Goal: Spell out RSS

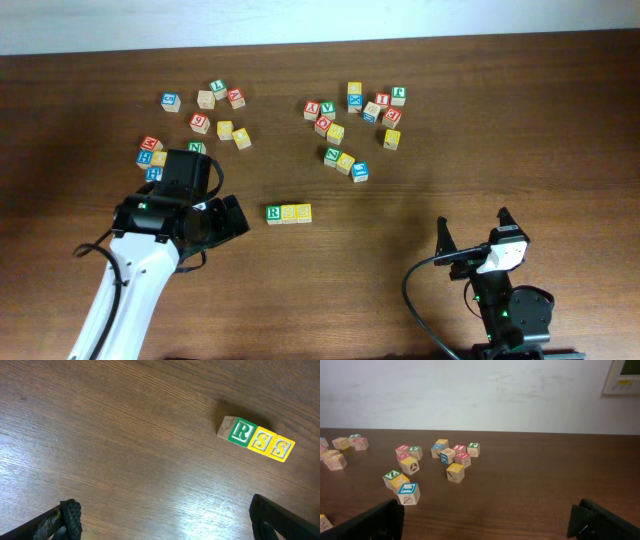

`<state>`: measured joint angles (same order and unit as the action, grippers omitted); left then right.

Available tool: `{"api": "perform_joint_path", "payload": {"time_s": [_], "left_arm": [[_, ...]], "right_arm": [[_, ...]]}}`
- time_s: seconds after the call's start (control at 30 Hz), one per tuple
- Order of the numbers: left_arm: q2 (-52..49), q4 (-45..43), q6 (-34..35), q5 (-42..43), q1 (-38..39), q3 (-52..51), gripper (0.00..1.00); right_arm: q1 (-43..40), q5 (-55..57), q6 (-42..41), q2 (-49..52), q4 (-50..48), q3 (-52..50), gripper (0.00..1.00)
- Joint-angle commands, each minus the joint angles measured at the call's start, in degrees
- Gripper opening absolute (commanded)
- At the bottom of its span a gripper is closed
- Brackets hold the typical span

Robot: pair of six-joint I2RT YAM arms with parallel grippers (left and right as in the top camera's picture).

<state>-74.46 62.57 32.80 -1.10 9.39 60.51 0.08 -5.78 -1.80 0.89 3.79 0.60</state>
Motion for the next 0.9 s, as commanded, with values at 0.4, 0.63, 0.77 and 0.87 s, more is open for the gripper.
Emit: {"api": "perform_joint_path", "payload": {"time_s": [0.4, 0.63, 0.77, 0.87], "left_arm": [[0.9, 0.4, -0.1, -0.7, -0.2, -0.3, 0.99], [2.5, -0.1, -0.2, -0.7, -0.3, -0.3, 0.99], [7.0, -4.8, -11.8, 0.3, -0.3, -0.8, 0.99], [12.4, -8.5, -22.0, 0.2, -0.3, -2.8, 0.99]], "right_arm": [[-0.5, 0.5, -0.8, -0.7, 0.3, -0.3, 0.98], [-0.5, 0.5, -0.8, -0.7, 0.3, -0.3, 0.98], [-0.5, 0.5, -0.8, -0.7, 0.3, -0.3, 0.98], [-0.5, 0.5, -0.8, -0.7, 0.3, -0.3, 0.98]]}}
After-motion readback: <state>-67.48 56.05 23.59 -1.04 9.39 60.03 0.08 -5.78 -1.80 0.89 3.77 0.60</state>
